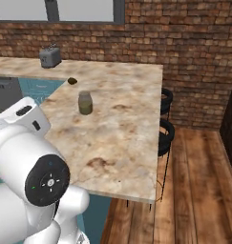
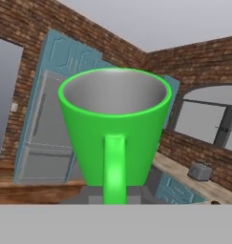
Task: Open the cabinet directly in front. Then move the liquor and the mug to the dining counter with the jar on it.
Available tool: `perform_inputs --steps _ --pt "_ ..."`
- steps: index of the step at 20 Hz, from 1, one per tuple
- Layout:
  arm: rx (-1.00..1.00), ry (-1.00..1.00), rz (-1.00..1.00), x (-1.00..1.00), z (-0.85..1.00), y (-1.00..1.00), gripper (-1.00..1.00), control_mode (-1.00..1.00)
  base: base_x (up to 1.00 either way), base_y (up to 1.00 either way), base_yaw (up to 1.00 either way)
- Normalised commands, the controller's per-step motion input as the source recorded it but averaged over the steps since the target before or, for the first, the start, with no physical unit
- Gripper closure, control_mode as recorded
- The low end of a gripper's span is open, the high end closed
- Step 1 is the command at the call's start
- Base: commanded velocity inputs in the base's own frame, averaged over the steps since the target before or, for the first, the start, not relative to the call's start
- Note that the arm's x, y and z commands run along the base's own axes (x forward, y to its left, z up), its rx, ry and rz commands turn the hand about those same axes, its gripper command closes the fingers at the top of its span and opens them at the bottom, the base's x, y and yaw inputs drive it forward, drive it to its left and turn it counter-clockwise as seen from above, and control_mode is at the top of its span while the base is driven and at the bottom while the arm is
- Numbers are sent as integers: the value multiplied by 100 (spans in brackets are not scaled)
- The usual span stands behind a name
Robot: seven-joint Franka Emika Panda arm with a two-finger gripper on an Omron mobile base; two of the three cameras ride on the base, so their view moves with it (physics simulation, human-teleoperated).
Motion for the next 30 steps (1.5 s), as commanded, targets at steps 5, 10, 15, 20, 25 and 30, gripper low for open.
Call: perform_inputs --steps 5,10,15,20,25,30 --pt "-1 29 -3 50 0 -21 100 -100 0 0 0" --pt "-10 18 0 20 0 -15 100 -100 0 0 0" --pt "-21 11 0 15 -1 -12 100 -100 0 0 0" --pt "-24 5 0 23 -15 -12 100 -100 0 0 0" --pt "-10 -1 -1 28 -40 -3 100 -100 0 0 0" --pt "1 -1 -2 45 -60 0 100 -100 0 0 0"
